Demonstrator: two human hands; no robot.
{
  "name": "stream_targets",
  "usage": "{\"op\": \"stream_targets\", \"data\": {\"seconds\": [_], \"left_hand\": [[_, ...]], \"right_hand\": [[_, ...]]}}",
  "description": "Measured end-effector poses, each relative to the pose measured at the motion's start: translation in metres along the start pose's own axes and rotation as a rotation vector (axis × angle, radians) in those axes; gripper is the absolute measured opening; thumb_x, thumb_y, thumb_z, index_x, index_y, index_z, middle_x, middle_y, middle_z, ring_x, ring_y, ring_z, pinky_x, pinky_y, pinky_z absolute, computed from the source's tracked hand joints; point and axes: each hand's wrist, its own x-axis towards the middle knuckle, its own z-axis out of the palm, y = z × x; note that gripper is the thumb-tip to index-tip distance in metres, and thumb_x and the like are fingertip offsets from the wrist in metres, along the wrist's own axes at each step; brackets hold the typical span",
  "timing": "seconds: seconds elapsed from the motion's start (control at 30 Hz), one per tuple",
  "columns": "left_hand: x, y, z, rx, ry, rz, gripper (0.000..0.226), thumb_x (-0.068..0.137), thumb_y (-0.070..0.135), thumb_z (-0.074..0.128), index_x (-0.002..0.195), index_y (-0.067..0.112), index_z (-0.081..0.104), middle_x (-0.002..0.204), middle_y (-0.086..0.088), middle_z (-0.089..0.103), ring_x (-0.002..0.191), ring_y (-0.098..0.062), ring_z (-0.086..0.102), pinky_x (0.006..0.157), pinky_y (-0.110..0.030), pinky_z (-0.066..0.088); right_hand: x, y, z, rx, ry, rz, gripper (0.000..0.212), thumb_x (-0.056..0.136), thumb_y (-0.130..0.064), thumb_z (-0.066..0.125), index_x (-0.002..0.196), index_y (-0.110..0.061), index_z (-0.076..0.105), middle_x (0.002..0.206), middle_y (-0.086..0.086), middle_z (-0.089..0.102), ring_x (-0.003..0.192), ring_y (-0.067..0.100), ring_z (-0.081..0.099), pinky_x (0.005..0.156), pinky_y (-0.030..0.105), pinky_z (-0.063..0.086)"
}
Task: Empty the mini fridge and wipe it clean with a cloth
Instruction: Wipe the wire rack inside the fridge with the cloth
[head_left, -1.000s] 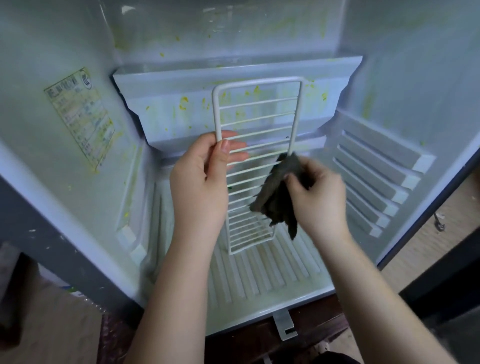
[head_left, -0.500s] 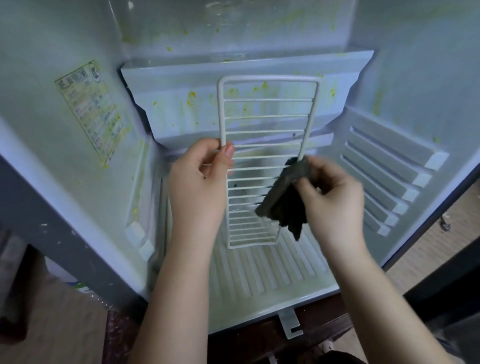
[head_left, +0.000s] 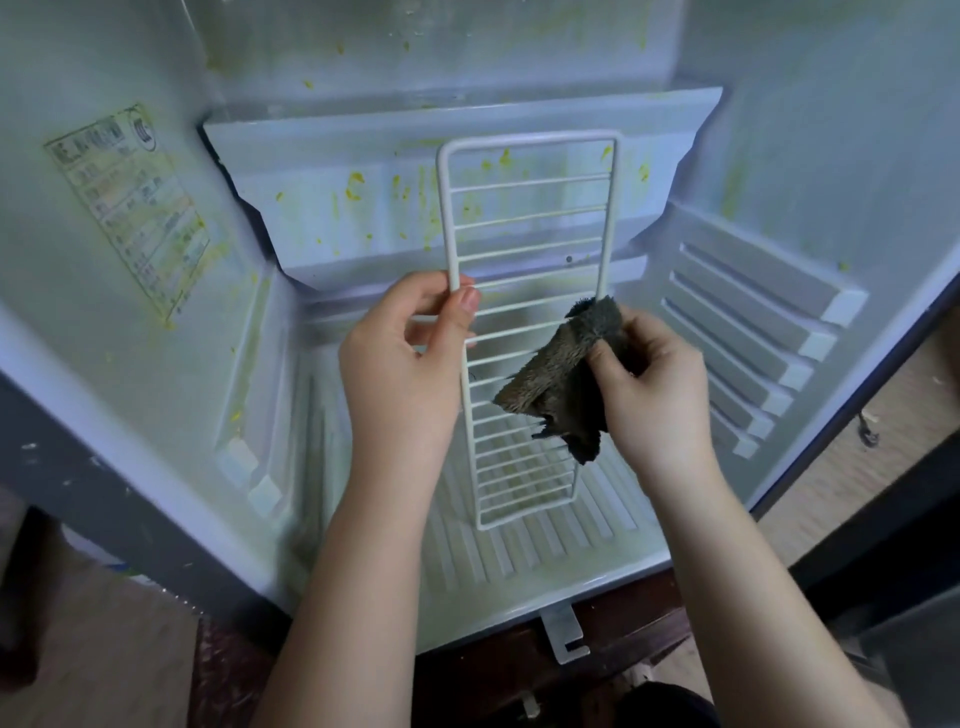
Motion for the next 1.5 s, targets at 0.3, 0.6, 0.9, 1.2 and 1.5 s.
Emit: {"op": "stream_targets", "data": {"seconds": [0.3,0.6,0.9,1.2,1.5], "left_hand": [[-0.002,0.005,0.006,-0.033,-0.063,0.011,0.009,0.086,0.031,0.063,0.083,0.04,0.066,0.079,0.011,0.071,0.075,-0.013,0.069,0.07,-0.045,0.059],[-0.004,0.011,0.0,0.027,-0.256,0.146,0.02,0.085,0.025,0.05,0.1,0.029,0.063,0.092,0.001,0.072,0.088,-0.017,0.07,0.073,-0.049,0.058],[-0.003,0.008,-0.009,0.052,-0.294,0.172,0.016,0.087,0.024,0.048,0.097,0.021,0.06,0.089,-0.002,0.068,0.086,-0.021,0.068,0.069,-0.051,0.057],[-0.008,0.011,-0.006,0.011,-0.208,0.168,0.011,0.09,0.019,0.06,0.091,0.03,0.064,0.084,0.006,0.072,0.078,-0.007,0.07,0.07,-0.023,0.057],[-0.009,0.008,-0.003,0.003,-0.202,0.146,0.016,0.092,0.018,0.052,0.097,0.024,0.066,0.09,0.006,0.072,0.081,-0.016,0.07,0.073,-0.048,0.057]], "right_hand": [[-0.013,-0.044,-0.01,-0.183,0.408,-0.553,0.032,0.082,0.003,0.061,0.109,-0.012,0.072,0.104,-0.002,0.062,0.097,0.006,0.059,0.086,0.016,0.046],[-0.024,-0.06,0.021,-0.243,0.377,-0.752,0.02,0.084,0.007,0.06,0.098,-0.001,0.071,0.102,0.006,0.07,0.097,0.023,0.064,0.09,0.023,0.046],[-0.02,-0.055,0.028,-0.421,0.413,-0.758,0.018,0.092,-0.017,0.062,0.102,-0.018,0.076,0.11,-0.001,0.069,0.099,0.031,0.052,0.079,0.049,0.046],[0.003,-0.04,-0.009,-0.203,0.425,-0.486,0.027,0.08,0.001,0.06,0.095,-0.017,0.072,0.095,-0.003,0.064,0.085,0.003,0.058,0.078,0.007,0.04],[-0.028,-0.057,0.031,-0.16,0.263,-0.585,0.029,0.084,-0.001,0.063,0.111,-0.009,0.071,0.107,0.007,0.062,0.099,0.022,0.061,0.091,0.03,0.048]]}}
